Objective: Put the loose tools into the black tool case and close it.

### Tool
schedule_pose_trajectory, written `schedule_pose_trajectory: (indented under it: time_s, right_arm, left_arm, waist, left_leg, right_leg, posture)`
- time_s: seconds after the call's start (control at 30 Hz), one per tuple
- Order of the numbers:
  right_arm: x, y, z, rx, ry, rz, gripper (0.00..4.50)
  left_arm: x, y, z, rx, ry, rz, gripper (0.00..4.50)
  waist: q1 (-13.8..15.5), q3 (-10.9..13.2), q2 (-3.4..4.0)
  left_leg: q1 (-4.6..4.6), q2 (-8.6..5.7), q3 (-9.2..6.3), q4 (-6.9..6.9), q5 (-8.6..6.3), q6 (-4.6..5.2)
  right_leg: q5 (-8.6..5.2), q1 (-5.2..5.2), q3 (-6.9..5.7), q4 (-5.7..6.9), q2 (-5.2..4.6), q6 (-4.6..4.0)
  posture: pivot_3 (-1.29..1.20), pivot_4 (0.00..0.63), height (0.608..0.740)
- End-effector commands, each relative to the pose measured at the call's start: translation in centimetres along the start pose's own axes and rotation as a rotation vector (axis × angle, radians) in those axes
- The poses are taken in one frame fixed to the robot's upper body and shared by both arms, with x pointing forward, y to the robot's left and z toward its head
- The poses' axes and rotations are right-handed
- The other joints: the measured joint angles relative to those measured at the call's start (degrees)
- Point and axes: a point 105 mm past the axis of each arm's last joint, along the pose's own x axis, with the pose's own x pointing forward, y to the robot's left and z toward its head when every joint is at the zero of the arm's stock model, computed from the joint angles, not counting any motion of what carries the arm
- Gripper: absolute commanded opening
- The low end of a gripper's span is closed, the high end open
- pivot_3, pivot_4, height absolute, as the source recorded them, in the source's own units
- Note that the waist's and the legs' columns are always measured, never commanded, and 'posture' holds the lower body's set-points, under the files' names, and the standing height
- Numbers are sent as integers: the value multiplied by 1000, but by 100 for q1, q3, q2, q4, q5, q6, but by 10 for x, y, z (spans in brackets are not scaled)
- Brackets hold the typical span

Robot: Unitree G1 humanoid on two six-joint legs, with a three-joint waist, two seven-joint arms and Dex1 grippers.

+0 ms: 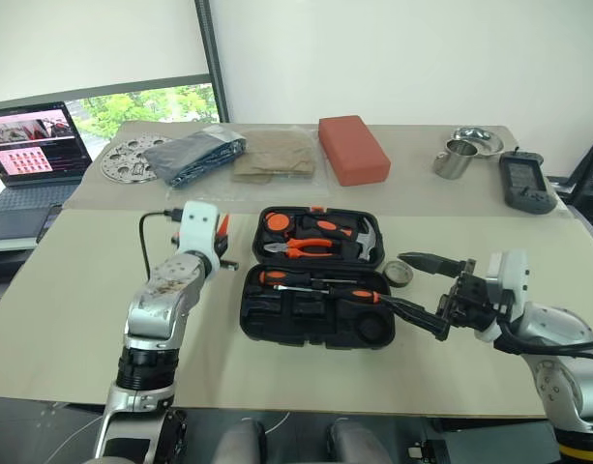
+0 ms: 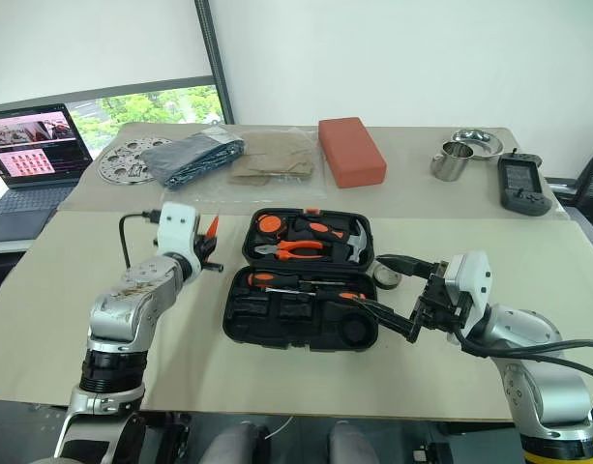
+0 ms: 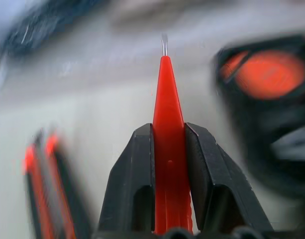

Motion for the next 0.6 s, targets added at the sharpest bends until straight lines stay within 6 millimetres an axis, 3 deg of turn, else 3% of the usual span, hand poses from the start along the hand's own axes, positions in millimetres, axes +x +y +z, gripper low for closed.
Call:
schedule_pose_trajectory:
  time_s: [0.03, 0.17, 0.3, 0.47, 0.6]
  right_arm:
    - [-7, -3, 9, -49, -9, 4, 4500]
    - [-15, -5, 3, -53, 30, 21, 4500]
    - [-25, -5, 1, -44, 59, 40, 4500]
    - [-32, -2, -4, -46, 81, 41, 4500]
    - [-31, 2, -4, -38, 65, 33, 4500]
  left_arm:
    - [-16, -37, 34, 155, -201, -383, 430]
    - [-36, -54, 29, 299, -218, -714, 430]
    - [-50, -61, 7, 538, -146, -1001, 430]
    - [-58, -71, 1, 585, -120, -1196, 430]
    - [-52, -71, -13, 666, -50, -1227, 430]
  waist:
    - [-6, 0, 1]
    - [-25, -1, 6]
    - [-29, -1, 9]
    - [-3, -1, 9]
    - [-14, -3, 12]
  left_leg:
    - [-2, 0, 2, 0, 0, 0]
    - [-6, 5, 27, -4, 1, -2]
    - [-1, 8, 33, -1, 2, -1]
    - [-19, 7, 34, 16, 1, 1]
    - [-24, 9, 31, 16, -1, 6]
  right_leg:
    - [0, 0, 0, 0, 1, 0]
    - [-1, -3, -1, -5, 5, -2]
    - [-2, -2, 1, -1, 11, -3]
    - [-3, -3, -5, -4, 11, 0]
    - [-4, -3, -4, -4, 14, 1]
  posture:
    - [0, 150, 740]
    - [0, 150, 740]
    - [0, 150, 740]
    - [0, 150, 740]
    - [0, 150, 740]
